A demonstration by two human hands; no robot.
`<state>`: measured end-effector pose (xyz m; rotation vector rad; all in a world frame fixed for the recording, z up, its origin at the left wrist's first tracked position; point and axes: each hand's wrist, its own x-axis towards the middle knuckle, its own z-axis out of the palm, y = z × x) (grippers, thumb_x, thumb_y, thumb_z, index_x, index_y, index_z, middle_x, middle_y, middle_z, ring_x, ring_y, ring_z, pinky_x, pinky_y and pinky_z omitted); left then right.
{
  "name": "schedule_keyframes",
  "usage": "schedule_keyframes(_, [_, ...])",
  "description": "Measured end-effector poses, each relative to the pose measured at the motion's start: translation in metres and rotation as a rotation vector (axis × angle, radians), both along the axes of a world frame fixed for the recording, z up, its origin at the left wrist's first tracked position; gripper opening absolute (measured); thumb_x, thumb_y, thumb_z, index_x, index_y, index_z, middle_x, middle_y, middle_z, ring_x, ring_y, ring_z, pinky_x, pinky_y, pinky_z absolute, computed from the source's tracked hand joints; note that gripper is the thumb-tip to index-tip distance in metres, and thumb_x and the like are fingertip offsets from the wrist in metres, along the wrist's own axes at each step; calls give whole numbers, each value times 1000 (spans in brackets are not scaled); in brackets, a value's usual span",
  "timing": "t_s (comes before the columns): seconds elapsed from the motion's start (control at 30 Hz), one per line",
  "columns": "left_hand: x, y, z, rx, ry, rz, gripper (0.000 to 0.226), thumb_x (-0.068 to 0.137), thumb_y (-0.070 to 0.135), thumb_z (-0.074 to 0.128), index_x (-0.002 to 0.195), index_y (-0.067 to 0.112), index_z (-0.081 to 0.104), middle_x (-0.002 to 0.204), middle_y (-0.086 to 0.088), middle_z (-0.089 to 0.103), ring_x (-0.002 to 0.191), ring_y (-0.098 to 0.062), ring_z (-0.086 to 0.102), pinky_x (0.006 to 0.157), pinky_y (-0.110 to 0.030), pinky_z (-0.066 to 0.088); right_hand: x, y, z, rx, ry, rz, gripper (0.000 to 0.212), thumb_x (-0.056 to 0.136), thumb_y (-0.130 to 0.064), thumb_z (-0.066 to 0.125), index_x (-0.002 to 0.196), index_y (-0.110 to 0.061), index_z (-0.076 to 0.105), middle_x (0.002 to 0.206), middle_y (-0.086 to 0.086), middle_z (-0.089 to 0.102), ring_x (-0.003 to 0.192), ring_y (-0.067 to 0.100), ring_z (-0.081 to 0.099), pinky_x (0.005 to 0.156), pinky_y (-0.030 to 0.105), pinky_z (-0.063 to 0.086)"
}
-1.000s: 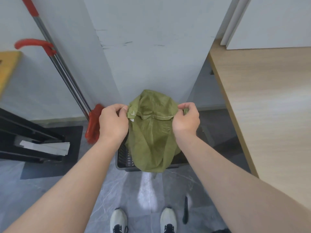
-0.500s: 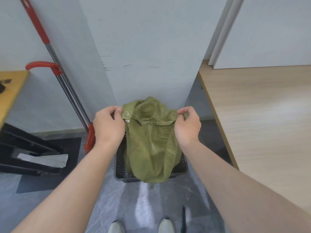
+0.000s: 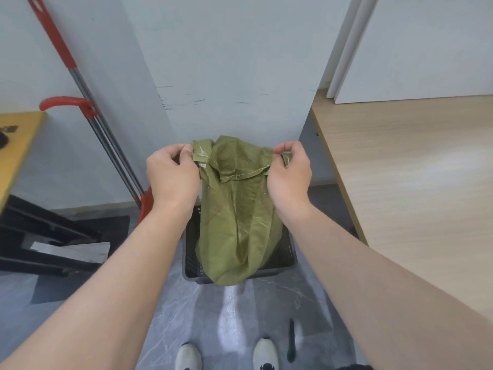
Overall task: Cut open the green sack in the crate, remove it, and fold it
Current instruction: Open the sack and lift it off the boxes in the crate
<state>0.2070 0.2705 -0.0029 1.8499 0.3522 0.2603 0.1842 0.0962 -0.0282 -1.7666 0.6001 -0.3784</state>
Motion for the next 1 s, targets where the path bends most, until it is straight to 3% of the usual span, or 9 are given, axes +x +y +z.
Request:
schedule_keyframes(0.17, [5, 8, 28, -12, 24, -56, 23, 97, 27, 59, 80, 27, 74, 79, 0, 76, 83, -25, 76, 85, -46, 63, -1, -7, 37, 1, 41, 7, 25, 102, -8, 45, 90, -28, 53, 85, 1, 59, 49, 12, 40, 41, 19, 35])
schedule_keyframes(0.43, [1, 16, 71, -59, 87, -80, 23, 100, 22, 59, 101, 11, 79, 86, -10, 77, 90, -33, 76, 85, -48, 64, -8, -6, 88, -8, 25, -19, 19, 102, -8, 46, 96, -25, 55, 81, 0, 58, 46, 9, 40, 40, 19, 36])
schedule_keyframes(0.6, [5, 7, 98, -128, 57, -86, 21, 103, 17, 57, 99, 11, 78, 90, -10, 77, 94, -31, 76, 84, -42, 64, -6, 4, 111, -90, -96, 62, 20, 100, -7, 47, 96, -25, 54, 78, -5, 54, 48, 10, 36, 45, 16, 36])
schedule_keyframes(0.77, [10, 2, 118, -127, -25, -121, 29, 103, 16, 57, 80, 23, 74, 84, -8, 76, 86, -31, 77, 78, -43, 65, 4, 6, 127, -71, -151, 76, 21, 99, -6, 48, 95, -26, 54, 76, -10, 54, 45, 7, 36, 46, 21, 37])
schedule_keyframes(0.9, [10, 1, 135, -177, -89, -94, 27, 104, 13, 57, 83, 17, 73, 80, -7, 73, 74, -19, 75, 68, -40, 66, 6, 5, 144, -61, -197, 52, 18, 99, -6, 51, 99, -23, 55, 84, -16, 57, 45, 3, 38, 51, 15, 38])
schedule_keyframes(1.0, [12, 1, 151, -201, -134, -117, 23, 105, 14, 56, 95, 4, 75, 85, -17, 74, 76, -24, 75, 68, -39, 66, 6, 7, 167, -64, -297, 44, 13, 100, -2, 51, 105, -13, 56, 83, -17, 55, 50, -4, 44, 54, 8, 38])
